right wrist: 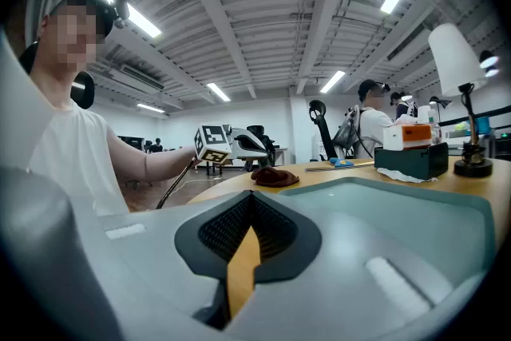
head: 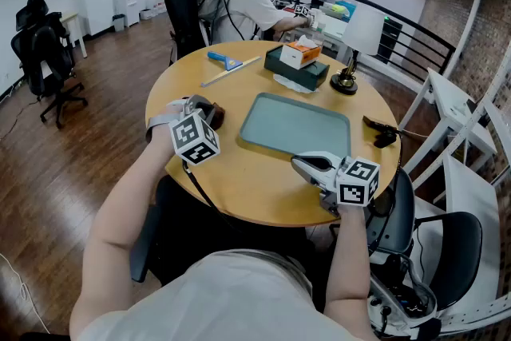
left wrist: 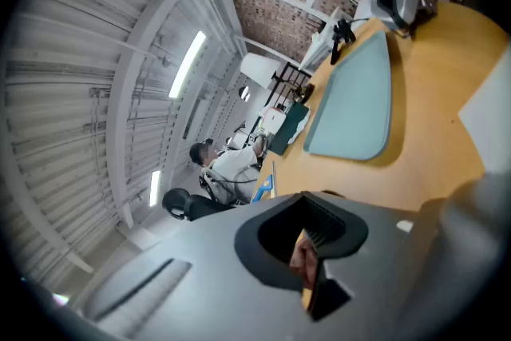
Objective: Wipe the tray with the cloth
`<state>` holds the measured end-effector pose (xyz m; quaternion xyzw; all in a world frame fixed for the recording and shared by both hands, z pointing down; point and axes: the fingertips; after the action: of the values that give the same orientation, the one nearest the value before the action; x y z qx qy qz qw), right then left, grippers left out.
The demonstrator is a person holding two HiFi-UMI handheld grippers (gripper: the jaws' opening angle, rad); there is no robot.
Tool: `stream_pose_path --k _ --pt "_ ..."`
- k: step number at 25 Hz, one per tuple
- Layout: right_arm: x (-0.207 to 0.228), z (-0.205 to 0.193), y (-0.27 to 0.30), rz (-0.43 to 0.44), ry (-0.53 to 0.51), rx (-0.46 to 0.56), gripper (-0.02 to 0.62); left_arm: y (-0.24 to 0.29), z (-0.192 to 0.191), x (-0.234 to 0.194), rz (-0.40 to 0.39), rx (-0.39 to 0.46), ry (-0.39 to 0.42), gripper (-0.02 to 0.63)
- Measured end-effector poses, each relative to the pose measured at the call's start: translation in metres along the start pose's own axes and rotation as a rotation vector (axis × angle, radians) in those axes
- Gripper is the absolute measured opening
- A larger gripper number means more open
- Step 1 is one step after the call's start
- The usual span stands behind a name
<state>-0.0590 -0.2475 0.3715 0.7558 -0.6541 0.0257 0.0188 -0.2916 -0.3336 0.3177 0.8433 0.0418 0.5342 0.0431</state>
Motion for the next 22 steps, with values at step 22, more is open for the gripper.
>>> stream_pose_path --k 22 --pt "0.000 0.003 -0.001 -0.004 -0.004 -0.001 0.002 0.066 -0.072 0.057 -0.360 -0.257 -0.103 0.086"
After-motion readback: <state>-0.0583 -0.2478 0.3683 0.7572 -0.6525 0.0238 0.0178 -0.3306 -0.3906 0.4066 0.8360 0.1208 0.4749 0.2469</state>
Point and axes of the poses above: the fingertips, and each gripper's own axes: y forward along the fingers, x to its right, z out of its top, and after that the axes turned 8 degrees about x, right-handed
